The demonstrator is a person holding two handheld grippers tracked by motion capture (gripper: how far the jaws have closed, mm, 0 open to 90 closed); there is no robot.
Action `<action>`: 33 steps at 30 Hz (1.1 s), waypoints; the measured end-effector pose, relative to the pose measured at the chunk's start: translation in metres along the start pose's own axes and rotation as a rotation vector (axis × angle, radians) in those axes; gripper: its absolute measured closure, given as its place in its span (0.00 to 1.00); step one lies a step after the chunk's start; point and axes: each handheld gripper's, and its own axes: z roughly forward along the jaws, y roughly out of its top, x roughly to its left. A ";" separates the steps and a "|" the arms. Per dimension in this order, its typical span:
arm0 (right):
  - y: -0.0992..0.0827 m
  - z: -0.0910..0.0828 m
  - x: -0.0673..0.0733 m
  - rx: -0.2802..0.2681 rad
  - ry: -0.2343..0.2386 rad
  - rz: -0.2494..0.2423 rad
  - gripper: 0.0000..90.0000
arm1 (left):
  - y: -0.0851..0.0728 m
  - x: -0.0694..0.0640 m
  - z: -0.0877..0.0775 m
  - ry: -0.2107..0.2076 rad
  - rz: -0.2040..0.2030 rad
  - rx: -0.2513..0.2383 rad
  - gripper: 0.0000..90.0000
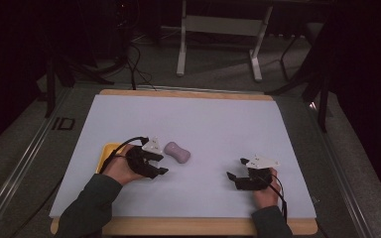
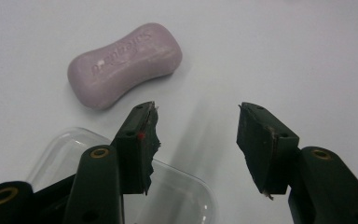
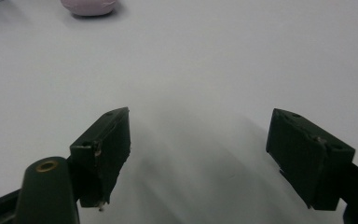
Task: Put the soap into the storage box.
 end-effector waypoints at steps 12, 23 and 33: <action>0.000 0.000 0.000 -0.001 0.000 0.002 0.24 | 0.012 0.004 0.003 0.001 0.031 0.001 0.42; 0.000 0.000 0.000 0.001 0.001 0.002 0.24 | 0.021 0.012 0.006 0.010 0.040 0.012 0.34; 0.000 0.000 0.000 0.002 0.002 -0.001 0.24 | 0.026 0.019 0.012 0.002 0.054 0.039 0.27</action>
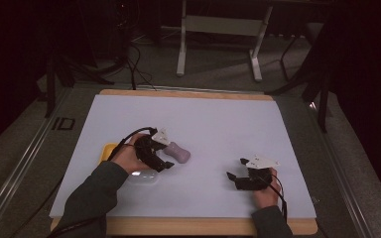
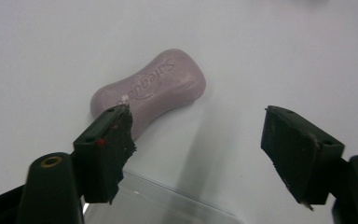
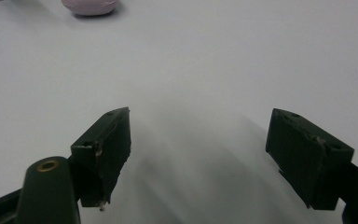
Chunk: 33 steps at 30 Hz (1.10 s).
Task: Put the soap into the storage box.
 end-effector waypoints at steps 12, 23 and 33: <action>0.000 0.000 0.000 0.001 0.000 -0.003 0.24 | 0.003 0.015 0.007 0.010 -0.001 0.054 0.22; 0.000 0.000 0.000 0.002 0.005 -0.001 0.25 | 0.010 0.023 0.016 0.023 -0.003 0.072 0.16; 0.000 0.000 0.000 0.005 0.006 -0.003 0.25 | 0.011 0.036 0.027 -0.020 -0.018 0.084 0.17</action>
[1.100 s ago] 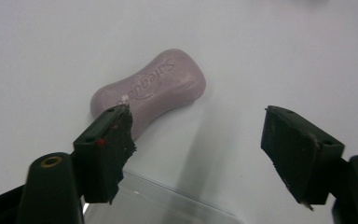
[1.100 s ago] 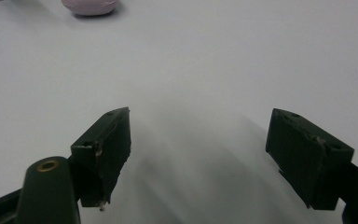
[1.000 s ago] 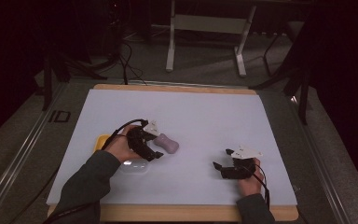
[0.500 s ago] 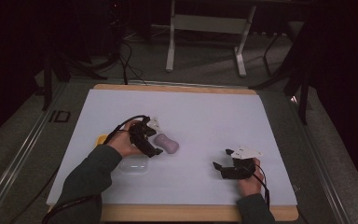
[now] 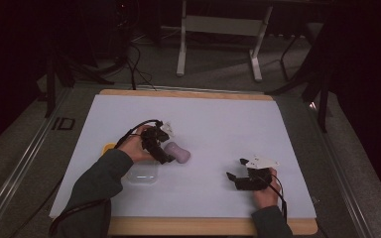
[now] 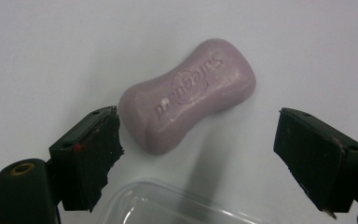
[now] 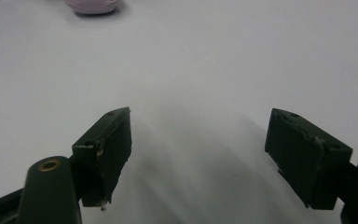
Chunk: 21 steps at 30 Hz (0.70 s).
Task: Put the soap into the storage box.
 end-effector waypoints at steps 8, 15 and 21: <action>0.000 0.000 0.000 0.000 0.001 0.001 0.25 | 0.002 0.011 0.010 -0.024 -0.033 0.006 0.16; 0.000 0.000 0.000 0.001 0.004 -0.001 0.25 | 0.005 0.021 0.019 -0.075 -0.075 -0.027 0.16; 0.000 0.000 0.000 0.001 0.006 -0.002 0.25 | 0.010 0.029 0.029 -0.131 -0.122 -0.052 0.17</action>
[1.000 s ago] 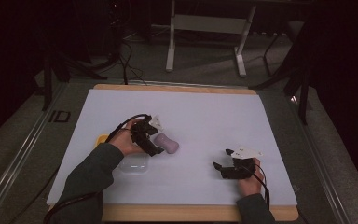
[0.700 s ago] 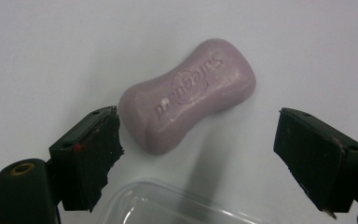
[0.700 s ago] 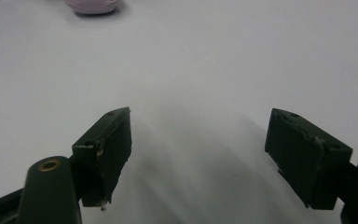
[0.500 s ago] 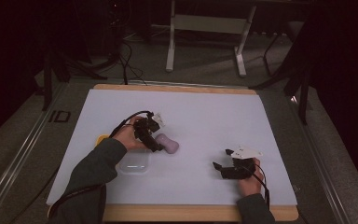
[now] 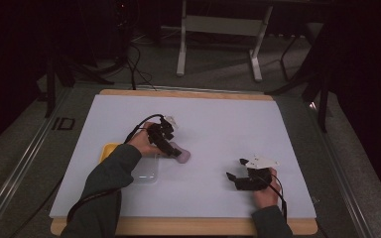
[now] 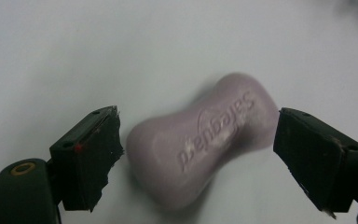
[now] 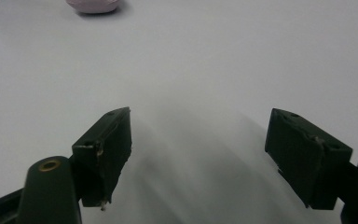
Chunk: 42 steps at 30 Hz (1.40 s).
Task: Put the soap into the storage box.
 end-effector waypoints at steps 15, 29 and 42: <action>0.000 0.000 0.000 0.001 0.004 -0.003 0.25 | -0.005 -0.003 0.002 -0.048 0.019 0.075 0.23; 0.000 0.000 0.000 0.002 0.003 -0.005 0.25 | 0.009 -0.020 0.015 0.010 0.118 0.196 0.24; 0.000 0.001 0.000 0.006 0.002 -0.006 0.25 | 0.014 -0.026 0.025 0.059 0.169 0.253 0.33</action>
